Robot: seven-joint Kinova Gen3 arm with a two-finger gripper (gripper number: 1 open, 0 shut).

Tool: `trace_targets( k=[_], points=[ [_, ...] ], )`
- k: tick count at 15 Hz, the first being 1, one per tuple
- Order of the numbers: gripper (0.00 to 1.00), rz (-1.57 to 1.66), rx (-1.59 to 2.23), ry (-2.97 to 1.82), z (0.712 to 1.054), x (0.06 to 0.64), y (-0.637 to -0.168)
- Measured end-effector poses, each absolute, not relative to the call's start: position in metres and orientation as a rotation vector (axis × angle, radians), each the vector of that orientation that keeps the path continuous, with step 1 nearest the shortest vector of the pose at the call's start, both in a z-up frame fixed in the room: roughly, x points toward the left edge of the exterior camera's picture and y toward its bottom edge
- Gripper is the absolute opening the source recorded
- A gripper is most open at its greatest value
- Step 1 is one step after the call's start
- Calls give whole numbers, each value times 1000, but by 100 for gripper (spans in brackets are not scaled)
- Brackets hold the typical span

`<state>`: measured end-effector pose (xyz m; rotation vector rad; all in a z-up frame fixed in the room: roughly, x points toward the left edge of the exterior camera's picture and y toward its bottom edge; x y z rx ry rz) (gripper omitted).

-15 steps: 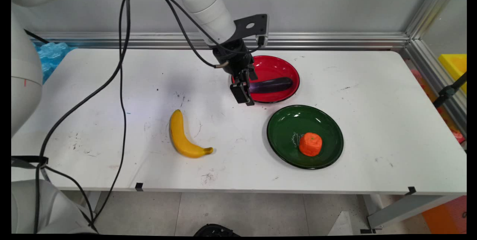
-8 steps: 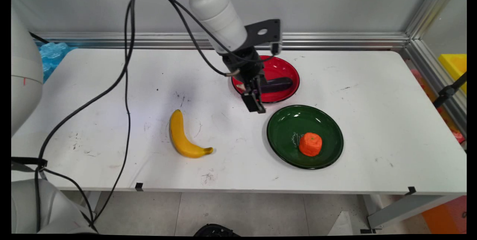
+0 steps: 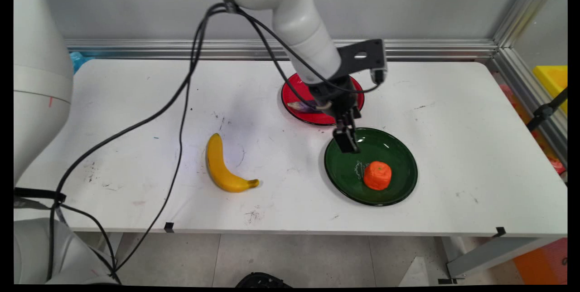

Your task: Pick up the mandarin from the green plate

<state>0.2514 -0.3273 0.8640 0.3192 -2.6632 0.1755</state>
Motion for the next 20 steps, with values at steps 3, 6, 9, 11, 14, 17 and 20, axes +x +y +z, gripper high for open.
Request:
trace_targets(
  k=[3,6,9,11,14,17,20],
  points=[
    [100,159,293,-2647,849,229,-333],
    [100,150,277,-2643,839,218,-335],
    [100,139,258,-2645,823,205,-337],
    [100,131,253,-2647,814,199,-337],
    [100,119,255,-2652,800,193,-337],
    [100,112,256,-2654,790,189,-337],
    [100,103,256,-2655,783,188,-337]
  ],
)
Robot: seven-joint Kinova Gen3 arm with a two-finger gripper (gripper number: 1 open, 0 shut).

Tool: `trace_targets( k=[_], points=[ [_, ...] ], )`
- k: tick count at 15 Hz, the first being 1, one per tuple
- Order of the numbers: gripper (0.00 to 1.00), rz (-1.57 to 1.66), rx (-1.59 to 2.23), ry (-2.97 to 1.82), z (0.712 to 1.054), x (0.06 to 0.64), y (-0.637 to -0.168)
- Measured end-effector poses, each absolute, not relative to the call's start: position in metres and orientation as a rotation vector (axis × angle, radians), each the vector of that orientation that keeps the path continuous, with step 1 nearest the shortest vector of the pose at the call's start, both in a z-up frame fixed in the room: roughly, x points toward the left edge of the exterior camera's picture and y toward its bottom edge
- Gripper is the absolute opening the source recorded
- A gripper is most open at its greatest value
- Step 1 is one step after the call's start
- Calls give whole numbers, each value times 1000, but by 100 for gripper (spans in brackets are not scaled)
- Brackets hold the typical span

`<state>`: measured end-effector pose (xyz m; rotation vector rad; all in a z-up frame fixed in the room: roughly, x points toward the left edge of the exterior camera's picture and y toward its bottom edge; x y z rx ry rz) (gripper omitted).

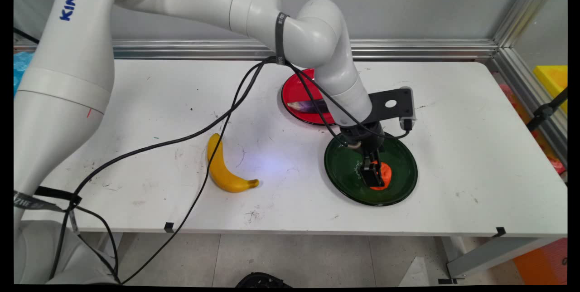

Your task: Pick up the mandarin from the green plate, then place the picked object on the red plate

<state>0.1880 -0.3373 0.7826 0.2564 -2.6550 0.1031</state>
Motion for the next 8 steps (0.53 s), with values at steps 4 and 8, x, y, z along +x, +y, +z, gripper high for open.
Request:
trace_targets(
  k=[4,8],
  points=[
    [0,81,262,-2648,777,187,-336],
    [0,54,284,-2643,775,189,-334]
  ],
)
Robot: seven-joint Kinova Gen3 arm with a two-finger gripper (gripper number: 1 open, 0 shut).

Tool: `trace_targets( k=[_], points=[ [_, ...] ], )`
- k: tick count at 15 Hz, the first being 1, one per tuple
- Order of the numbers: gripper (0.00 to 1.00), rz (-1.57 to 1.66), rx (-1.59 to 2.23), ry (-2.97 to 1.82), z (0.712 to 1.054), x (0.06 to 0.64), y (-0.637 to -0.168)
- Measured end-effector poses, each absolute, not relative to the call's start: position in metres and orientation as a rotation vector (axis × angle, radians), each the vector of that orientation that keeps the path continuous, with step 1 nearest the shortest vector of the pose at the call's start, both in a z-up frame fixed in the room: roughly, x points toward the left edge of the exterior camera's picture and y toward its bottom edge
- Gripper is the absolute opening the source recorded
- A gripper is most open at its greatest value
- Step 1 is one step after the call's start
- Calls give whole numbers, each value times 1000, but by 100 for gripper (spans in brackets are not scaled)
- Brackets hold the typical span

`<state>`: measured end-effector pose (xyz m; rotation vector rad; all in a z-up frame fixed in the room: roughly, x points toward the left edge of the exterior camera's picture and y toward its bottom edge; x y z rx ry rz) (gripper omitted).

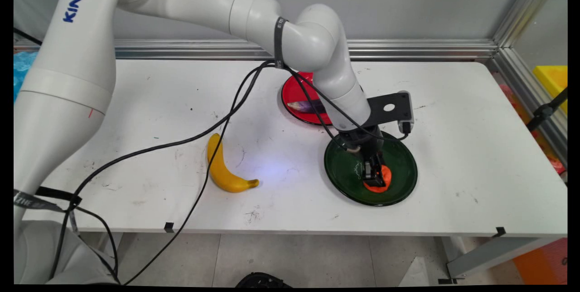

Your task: Place the picked object on the red plate

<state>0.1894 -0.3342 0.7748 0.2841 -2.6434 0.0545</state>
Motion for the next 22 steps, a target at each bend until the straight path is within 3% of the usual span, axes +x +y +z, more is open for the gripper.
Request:
trace_targets(
  k=[5,16,22],
  points=[
    [0,42,317,-2632,786,197,-338],
    [0,97,320,-2619,860,254,-380],
    [0,147,335,-2635,876,286,-403]
  ],
)
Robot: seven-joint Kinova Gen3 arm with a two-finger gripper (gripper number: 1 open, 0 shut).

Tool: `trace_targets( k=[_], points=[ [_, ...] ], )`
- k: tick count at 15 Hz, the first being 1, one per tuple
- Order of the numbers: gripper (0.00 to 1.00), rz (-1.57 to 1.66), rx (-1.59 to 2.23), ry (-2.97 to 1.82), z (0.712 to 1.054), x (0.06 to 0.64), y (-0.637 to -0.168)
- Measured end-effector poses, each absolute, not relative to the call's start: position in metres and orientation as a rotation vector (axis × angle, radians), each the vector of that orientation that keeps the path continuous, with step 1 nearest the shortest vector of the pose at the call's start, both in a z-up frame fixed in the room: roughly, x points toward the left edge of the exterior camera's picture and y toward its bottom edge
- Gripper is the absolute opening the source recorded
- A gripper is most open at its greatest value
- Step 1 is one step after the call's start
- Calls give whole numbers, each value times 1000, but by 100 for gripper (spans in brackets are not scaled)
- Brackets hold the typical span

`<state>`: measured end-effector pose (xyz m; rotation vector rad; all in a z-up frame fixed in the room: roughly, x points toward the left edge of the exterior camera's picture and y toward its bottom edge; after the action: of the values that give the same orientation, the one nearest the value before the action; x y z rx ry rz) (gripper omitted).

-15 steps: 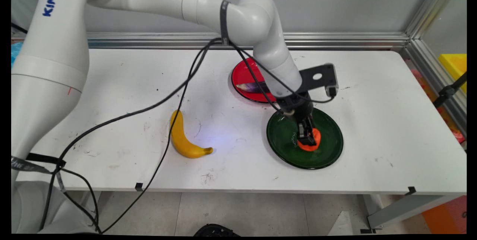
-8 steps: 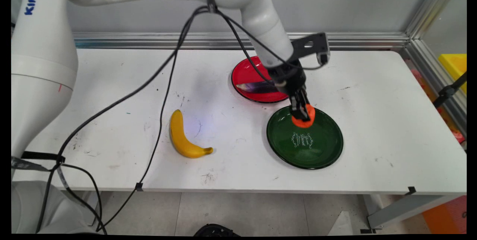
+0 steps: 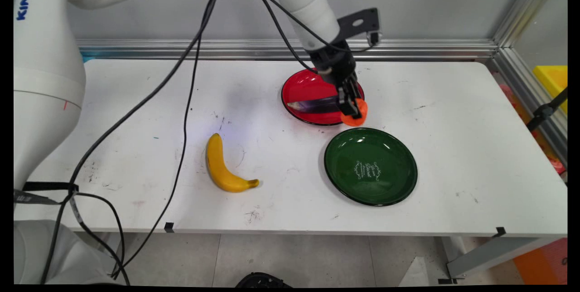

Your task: Place the picked object on the red plate

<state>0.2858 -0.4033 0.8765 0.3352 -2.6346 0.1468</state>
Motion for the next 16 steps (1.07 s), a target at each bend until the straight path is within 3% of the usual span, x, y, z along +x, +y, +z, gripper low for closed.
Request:
trace_targets(
  k=[16],
  points=[
    [0,285,441,-2672,860,363,-471]
  ],
)
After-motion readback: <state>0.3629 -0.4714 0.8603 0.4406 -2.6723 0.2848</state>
